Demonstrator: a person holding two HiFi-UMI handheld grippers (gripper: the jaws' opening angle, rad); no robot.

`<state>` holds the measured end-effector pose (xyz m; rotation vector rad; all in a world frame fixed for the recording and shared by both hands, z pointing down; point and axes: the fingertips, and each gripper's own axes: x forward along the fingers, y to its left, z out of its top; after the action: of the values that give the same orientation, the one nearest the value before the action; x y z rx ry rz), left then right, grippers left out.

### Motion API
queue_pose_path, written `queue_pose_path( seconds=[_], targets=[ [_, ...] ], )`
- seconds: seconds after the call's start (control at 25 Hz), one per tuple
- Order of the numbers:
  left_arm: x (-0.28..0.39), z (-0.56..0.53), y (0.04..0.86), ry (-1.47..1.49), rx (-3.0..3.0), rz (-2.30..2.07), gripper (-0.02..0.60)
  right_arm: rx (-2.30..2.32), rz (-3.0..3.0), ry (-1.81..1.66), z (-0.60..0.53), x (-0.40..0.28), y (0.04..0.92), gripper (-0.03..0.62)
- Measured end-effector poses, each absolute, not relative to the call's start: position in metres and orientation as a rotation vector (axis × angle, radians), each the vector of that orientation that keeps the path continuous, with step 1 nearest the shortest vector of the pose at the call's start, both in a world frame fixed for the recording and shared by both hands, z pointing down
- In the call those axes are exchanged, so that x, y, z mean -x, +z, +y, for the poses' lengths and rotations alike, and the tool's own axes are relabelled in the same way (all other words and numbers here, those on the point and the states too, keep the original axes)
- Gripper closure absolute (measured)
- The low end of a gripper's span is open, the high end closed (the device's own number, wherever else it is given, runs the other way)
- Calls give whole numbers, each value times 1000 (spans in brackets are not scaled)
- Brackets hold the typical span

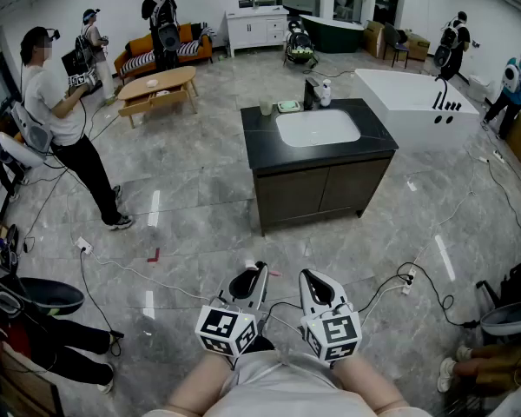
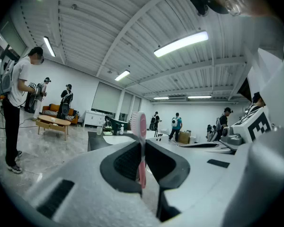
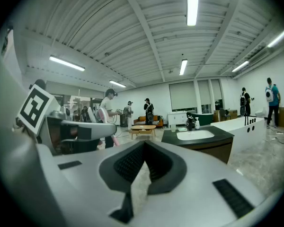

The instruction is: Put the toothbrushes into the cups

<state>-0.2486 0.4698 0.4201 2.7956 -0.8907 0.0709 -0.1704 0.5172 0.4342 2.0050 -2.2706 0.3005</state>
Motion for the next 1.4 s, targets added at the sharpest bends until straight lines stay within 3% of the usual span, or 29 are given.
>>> queue_pose_path(
  seconds=[0.88,1.4],
  targets=[
    [223,451,441,121,-2776,-846,543,-2082,-2246,474,502,138,461,568],
    [175,325,448,106,-2771,-717,543,-2155,-2140,503,387,93,471,568]
  ],
)
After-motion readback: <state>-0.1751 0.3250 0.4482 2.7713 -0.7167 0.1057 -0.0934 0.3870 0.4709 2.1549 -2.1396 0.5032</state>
